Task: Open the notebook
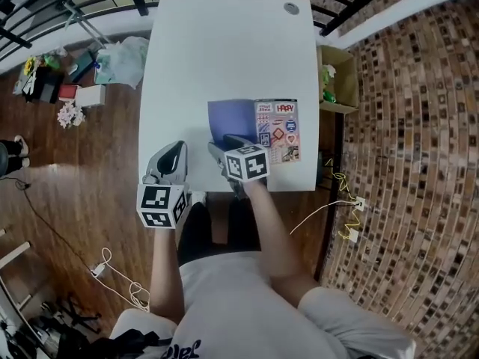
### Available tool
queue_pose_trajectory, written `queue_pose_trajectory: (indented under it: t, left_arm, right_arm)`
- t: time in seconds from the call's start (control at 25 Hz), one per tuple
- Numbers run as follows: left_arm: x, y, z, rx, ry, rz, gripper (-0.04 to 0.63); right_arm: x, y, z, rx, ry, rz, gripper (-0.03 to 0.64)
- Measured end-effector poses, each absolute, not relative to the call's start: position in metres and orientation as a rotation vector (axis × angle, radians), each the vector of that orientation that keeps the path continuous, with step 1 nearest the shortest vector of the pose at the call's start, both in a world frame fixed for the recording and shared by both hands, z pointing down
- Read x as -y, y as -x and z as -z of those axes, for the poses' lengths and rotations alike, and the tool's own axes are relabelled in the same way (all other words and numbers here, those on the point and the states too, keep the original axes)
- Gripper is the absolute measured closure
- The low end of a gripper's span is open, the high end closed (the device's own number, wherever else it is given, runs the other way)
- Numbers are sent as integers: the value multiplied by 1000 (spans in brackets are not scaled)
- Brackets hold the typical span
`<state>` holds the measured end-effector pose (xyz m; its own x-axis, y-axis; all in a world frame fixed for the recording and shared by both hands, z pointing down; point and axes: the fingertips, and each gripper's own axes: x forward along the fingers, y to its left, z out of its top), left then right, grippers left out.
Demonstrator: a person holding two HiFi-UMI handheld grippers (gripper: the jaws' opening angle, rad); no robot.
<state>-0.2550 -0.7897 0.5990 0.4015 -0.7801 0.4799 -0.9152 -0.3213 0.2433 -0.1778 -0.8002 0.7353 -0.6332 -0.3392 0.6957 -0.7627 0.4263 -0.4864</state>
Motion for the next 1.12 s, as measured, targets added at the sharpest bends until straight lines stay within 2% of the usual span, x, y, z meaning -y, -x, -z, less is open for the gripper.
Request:
queue_pose_trajectory:
  t: [0.16,0.44,0.48,0.6,0.68,0.92,1.12]
  left_arm:
    - [780,270,-576,1417,-2242,-326,580]
    - [786,265,-515,1387,-2385,-177,580]
    - [786,259,-504,1382,-2414,-159,580]
    - [778,234,-474,1371,-2513,-136,580]
    - [760,210,-448,1354,-2574,-124,580]
    - [672,133,-406,1416,-2676,-98,580]
    - [552,64,-419,1476,-2630,-39,580]
  right_arm:
    - [802,184,-716,2160,-1007,-1074,403]
    - [778,166,-590,2320,-1226,-891,409]
    - [775,158,-573,2335,-1262,-848,426]
    - [768,122,-522,2391,-1433,-725,585]
    - [759,97,-488,2435,-1527,-674,624]
    - [666,36,-422,2624,-1563,-489,626]
    - [536,-14,-403,2769,-1530,-400,626]
